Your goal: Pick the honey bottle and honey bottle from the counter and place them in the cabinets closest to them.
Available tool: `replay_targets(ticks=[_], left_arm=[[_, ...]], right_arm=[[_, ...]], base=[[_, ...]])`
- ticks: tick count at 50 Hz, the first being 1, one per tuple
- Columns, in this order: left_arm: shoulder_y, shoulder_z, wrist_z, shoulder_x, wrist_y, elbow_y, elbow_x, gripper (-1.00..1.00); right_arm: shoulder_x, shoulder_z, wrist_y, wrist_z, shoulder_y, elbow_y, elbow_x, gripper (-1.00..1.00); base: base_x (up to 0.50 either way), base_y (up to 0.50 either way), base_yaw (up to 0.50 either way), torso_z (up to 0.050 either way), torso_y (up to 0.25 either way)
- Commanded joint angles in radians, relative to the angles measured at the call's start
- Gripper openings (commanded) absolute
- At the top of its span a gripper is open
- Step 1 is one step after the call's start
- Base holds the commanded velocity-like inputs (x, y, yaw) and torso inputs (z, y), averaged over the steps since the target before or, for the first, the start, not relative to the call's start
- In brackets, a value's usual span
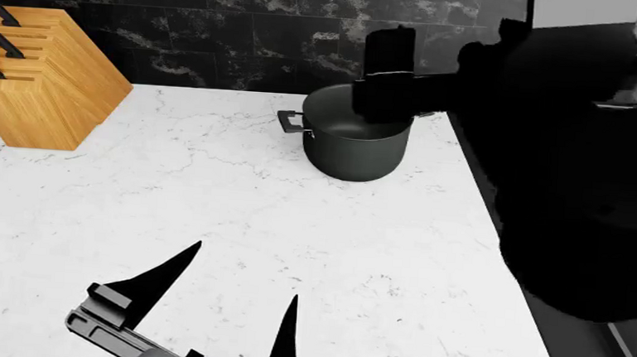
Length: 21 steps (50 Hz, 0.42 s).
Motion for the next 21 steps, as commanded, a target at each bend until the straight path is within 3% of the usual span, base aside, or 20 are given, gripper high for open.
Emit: replay_targets(ticks=[1, 21], left_arm=[[-0.002, -0.001, 0.0, 0.0, 0.0, 0.0, -0.003, 1.0], [-0.002, -0.006, 0.0, 0.001, -0.007, 0.0, -0.003, 1.0]], right_arm=[[0.036, -0.033, -0.025, -0.021, -0.144, -0.093, -0.012, 1.0], [0.096, -0.027, -0.065, -0.118, -0.384, -0.191, -0.138, 1.0]], base=[[0.0, 0.0, 0.0, 0.0, 0.0], [0.0, 0.0, 0.0, 0.0, 0.0]])
